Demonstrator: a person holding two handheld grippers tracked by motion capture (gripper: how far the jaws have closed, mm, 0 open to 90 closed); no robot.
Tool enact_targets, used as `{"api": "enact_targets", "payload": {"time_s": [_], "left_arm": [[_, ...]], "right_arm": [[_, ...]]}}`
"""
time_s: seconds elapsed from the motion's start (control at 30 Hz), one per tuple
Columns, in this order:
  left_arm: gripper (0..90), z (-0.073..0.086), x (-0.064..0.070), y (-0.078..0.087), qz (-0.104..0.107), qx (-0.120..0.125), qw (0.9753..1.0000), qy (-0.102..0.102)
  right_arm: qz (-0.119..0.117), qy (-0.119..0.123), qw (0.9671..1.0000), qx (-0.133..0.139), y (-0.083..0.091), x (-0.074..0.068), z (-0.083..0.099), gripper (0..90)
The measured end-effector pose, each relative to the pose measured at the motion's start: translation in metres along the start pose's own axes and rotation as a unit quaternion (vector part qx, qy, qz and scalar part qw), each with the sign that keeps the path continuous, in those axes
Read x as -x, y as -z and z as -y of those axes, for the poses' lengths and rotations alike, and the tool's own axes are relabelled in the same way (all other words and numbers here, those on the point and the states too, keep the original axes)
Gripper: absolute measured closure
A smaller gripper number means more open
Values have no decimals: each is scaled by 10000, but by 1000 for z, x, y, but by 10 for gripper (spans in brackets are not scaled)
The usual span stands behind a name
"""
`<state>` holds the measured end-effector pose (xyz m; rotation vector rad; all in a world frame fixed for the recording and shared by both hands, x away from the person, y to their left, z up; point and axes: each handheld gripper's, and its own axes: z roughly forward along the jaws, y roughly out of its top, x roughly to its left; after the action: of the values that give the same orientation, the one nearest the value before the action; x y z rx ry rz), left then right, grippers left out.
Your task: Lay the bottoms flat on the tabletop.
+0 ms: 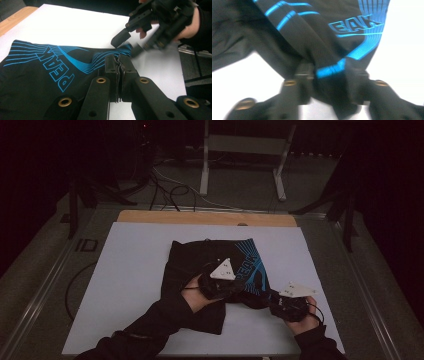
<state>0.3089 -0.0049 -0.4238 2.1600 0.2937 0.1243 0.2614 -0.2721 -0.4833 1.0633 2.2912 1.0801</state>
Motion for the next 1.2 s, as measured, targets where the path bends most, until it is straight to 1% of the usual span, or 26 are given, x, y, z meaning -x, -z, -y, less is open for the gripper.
{"api": "enact_targets", "payload": {"time_s": [0.03, 0.07, 0.1, 0.13, 0.2, 0.27, 0.3, 0.33, 0.37, 0.43, 0.47, 0.53, 0.6, 0.67, 0.7, 0.77, 0.8, 0.83, 0.87, 0.9, 0.93, 1.0, 1.03, 1.1, 1.17, 1.2], "left_arm": [[877, 1, 0, 1, 23, 2, 10000, 21], [877, 3, 0, 1, 36, 8, 10000, 46], [877, 4, 0, 2, 41, -11, 10000, 29], [877, 5, 0, 3, 66, -18, 10000, 38], [877, 6, 0, 7, 99, -4, 9999, 25], [877, 6, 0, 12, 158, 45, 9999, 23], [877, 6, 0, 15, 199, 47, 9998, 35], [876, 6, 1, 17, 232, 34, 9997, 9], [876, 6, 3, 19, 208, 16, 9998, -36], [875, 6, 4, 20, 249, -36, 9997, -70], [875, 8, 10, 18, 374, -121, 9992, -88], [874, 14, 16, 14, 469, -206, 9986, -127], [871, 20, 21, 9, 587, -289, 9978, -117], [867, 25, 26, 6, 665, -326, 9972, -124], [865, 27, 28, 5, 684, -337, 9970, -130], [833, 31, 30, 6, 709, -299, 9970, -129], [778, 32, 31, 8, 753, -230, 9969, -74], [687, 34, 31, 10, 786, -191, 9967, -63], [593, 35, 32, 12, 737, -177, 9971, -90], [528, 37, 32, 15, 679, -165, 9975, -78], [464, 39, 31, 17, 705, -162, 9974, -46], [377, 43, 29, 22, 640, -148, 9978, -7], [339, 45, 29, 25, 654, -148, 9977, 18], [265, 50, 27, 29, 575, -132, 9982, 115], [206, 55, 26, 34, 621, -112, 9978, 194], [166, 57, 25, 36, 580, -115, 9980, 213]], "right_arm": [[49, -17, 10000, 35, 2, 3, 0, 750], [124, -24, 9999, 46, 4, 5, 0, 781], [143, -29, 9999, 59, 8, 8, -2, 822], [80, -83, 9999, 127, 12, 10, -4, 847], [-172, -154, 9995, 216, 20, 12, -7, 864], [-331, -202, 9986, 364, 29, 11, -11, 868], [-405, -178, 9983, 380, 33, 10, -13, 868], [-467, -174, 9978, 442, 38, 9, -14, 868], [-568, -224, 9970, 483, 42, 8, -15, 868], [-621, -210, 9968, 454, 44, 8, -14, 868], [-598, -185, 9971, 430, 46, 6, -13, 868], [-656, -162, 9973, 285, 46, 3, -4, 867], [-710, -261, 9968, 247, 47, 4, 2, 867], [-795, -246, 9963, 220, 48, 4, 4, 858], [-800, -232, 9962, 258, 50, 3, 5, 816], [-997, -288, 9939, 377, 54, 4, 6, 622], [-967, -304, 9938, 463, 56, 3, 6, 573], [-966, -317, 9933, 552, 59, 3, 6, 534], [-962, -342, 9928, 634, 61, 4, 6, 481], [-905, -380, 9926, 716, 63, 5, 5, 445], [-857, -407, 9927, 742, 63, 6, 5, 430], [-844, -442, 9920, 832, 63, 7, 5, 359], [-805, -476, 9921, 833, 62, 7, 4, 333], [-846, -507, 9916, 836, 60, 7, 4, 256], [-935, -533, 9907, 829, 57, 9, 4, 170], [-992, -577, 9898, 848, 57, 9, 4, 159]]}}
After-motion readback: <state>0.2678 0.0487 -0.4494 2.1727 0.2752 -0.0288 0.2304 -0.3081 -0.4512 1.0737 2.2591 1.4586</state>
